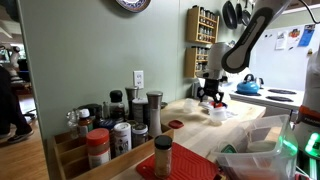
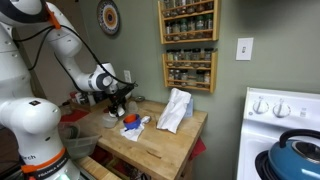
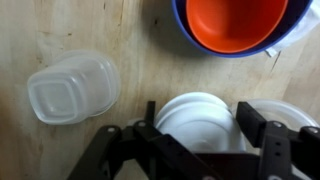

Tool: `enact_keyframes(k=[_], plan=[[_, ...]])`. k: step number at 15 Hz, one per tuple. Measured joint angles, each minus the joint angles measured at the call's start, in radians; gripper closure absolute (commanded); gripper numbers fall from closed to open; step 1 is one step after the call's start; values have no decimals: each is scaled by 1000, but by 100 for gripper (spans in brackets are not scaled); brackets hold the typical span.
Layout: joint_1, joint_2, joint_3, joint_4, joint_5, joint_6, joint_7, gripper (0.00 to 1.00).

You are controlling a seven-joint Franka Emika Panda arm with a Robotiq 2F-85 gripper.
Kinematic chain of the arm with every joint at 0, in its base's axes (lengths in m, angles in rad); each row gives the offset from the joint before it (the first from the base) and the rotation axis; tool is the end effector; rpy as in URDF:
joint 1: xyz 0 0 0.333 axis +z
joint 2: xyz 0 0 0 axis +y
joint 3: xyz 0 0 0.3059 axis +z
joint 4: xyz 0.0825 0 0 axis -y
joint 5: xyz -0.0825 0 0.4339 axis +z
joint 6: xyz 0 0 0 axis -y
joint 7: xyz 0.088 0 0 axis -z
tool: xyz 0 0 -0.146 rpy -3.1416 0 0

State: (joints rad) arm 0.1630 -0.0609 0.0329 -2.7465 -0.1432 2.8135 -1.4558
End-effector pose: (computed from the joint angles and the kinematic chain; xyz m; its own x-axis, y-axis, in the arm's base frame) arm 0.4252 0.0893 0.1563 -0.2085 0.9767 -0.0503 0.9683 0.2134 0.1296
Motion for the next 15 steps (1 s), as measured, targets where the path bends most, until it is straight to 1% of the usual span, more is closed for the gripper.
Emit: enact_keyframes(k=[2,6,11,13,15], plan=[[-6,8,1,0,-12,13,14,44],[-8,8,1,0,-5,3,12,44],[0,-14,34,7,36,-119,14,44],[1,-36,51,4,36,-151,46,44],[0,-55,66,7,13,-155,119,44]])
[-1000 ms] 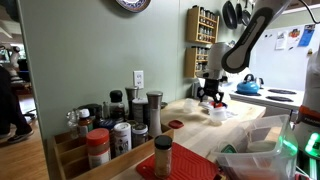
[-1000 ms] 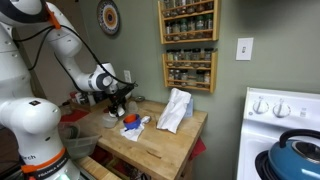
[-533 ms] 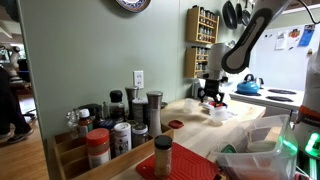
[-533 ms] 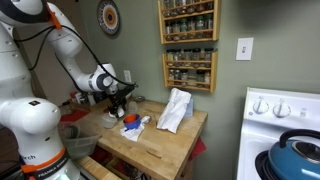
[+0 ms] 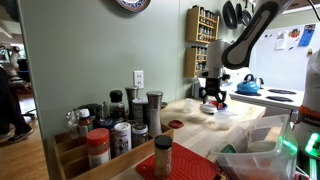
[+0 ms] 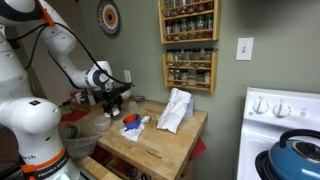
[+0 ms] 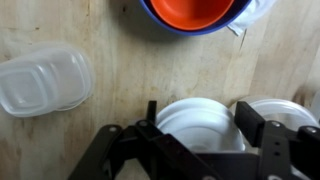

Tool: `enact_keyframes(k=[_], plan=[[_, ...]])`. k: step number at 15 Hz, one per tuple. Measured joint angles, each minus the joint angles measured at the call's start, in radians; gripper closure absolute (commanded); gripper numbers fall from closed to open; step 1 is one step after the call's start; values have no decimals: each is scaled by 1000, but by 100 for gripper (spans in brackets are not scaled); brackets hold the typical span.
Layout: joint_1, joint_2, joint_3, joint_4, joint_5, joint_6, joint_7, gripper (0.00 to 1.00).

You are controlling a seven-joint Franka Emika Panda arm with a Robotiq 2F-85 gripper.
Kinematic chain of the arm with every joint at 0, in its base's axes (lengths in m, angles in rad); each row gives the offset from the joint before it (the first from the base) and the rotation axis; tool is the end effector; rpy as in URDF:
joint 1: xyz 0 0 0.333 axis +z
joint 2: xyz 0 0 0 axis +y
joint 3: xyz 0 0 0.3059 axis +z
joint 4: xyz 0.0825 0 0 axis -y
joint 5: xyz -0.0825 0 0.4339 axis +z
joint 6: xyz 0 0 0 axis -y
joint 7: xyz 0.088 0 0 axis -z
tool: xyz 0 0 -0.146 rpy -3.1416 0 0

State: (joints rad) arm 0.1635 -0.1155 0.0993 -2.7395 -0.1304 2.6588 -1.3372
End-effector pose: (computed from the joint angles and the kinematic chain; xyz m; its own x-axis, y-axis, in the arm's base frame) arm 0.4115 0.1098 0.1670 -0.1409 0.9878 -0.0668 0.9885 0.1441 0.0459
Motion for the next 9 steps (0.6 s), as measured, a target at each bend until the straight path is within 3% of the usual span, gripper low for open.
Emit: enact_keyframes(k=[3,6,7,9], plan=[[-1,-23,21,-3,-73,0,151,44],[4,-46,24,-2,-76,0,160,44],[4,-59,21,-2,-77,-2,157,6],[3,-85,16,0,-77,-19,157,0]])
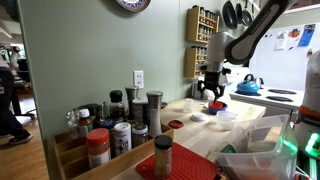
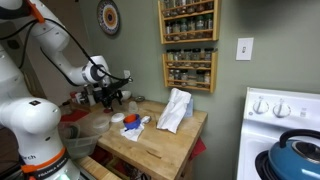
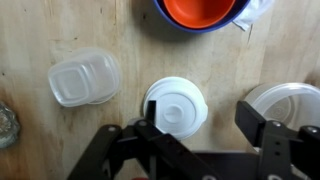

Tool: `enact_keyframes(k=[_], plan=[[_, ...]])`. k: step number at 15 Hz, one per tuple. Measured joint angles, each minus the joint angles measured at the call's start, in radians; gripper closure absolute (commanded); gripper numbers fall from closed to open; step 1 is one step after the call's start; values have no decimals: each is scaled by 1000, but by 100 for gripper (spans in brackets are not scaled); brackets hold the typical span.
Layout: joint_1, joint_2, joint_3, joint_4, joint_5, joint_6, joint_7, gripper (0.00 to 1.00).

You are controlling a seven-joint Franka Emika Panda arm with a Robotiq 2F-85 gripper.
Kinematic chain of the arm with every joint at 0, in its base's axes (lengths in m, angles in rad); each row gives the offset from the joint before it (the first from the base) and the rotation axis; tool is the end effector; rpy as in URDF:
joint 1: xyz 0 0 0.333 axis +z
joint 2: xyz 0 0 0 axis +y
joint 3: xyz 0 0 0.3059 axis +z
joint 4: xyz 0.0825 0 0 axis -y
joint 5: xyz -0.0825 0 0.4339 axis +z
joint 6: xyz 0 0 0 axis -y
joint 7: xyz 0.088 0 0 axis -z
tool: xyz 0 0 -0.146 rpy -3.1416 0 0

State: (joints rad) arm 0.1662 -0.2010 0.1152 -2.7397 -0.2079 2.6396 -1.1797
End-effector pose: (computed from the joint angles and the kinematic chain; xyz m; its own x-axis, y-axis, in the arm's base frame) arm 0.4193 0.1185 0.2015 -0.0600 0.9935 -0.0965 0.9887 0.0724 0.1313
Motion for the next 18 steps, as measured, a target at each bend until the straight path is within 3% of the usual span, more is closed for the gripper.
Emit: enact_keyframes(k=[4,10,14,18], plan=[[0,-65,-24,0,21,-104,13,0],[5,-173,-74,-2,176,-262,52,0],[5,-237,-87,1,244,-305,191,0],[8,-262,-68,12,236,-393,351,0]])
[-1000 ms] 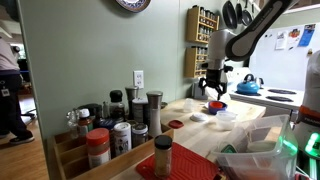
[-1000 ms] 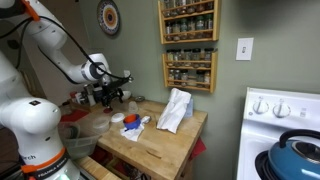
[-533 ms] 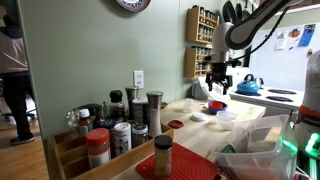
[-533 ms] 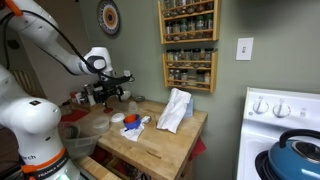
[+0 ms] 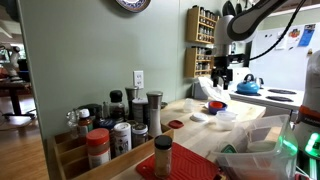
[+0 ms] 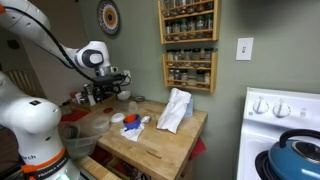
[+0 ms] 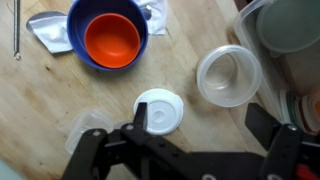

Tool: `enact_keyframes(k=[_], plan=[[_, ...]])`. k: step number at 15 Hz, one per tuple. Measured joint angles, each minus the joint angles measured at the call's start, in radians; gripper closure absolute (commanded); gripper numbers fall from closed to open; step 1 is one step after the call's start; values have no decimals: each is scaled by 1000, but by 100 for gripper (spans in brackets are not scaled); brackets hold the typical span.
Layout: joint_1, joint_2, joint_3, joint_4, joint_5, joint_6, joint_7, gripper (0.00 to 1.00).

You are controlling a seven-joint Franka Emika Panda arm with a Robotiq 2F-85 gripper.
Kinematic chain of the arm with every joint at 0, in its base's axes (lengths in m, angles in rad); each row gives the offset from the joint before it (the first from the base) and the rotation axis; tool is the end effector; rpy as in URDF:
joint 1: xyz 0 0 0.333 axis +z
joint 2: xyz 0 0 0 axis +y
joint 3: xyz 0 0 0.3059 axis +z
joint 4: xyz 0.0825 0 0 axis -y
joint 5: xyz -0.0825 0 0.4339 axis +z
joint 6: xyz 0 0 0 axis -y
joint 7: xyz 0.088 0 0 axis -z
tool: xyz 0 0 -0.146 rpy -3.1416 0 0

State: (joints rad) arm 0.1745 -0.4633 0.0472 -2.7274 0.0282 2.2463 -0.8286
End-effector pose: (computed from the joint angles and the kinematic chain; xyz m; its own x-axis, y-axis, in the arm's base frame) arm 0.3992 0.0885 0.2819 0.5170 0.8559 -0.0118 0.8558 -0.5171 -0.0137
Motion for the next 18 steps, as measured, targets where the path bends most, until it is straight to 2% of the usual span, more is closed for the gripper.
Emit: enact_keyframes(k=[3,7,11,15,16,17,18], plan=[[67,19,7,-11,8,-9,-48,0],[145,98,12,-26,9,135,-154,0],[158,217,10,-25,12,286,-256,0],[148,300,-2,-25,14,339,-424,0],[143,314,-3,-24,14,351,-468,25],[138,327,-4,-24,15,358,-510,26],[134,339,-4,-24,20,361,-551,34]])
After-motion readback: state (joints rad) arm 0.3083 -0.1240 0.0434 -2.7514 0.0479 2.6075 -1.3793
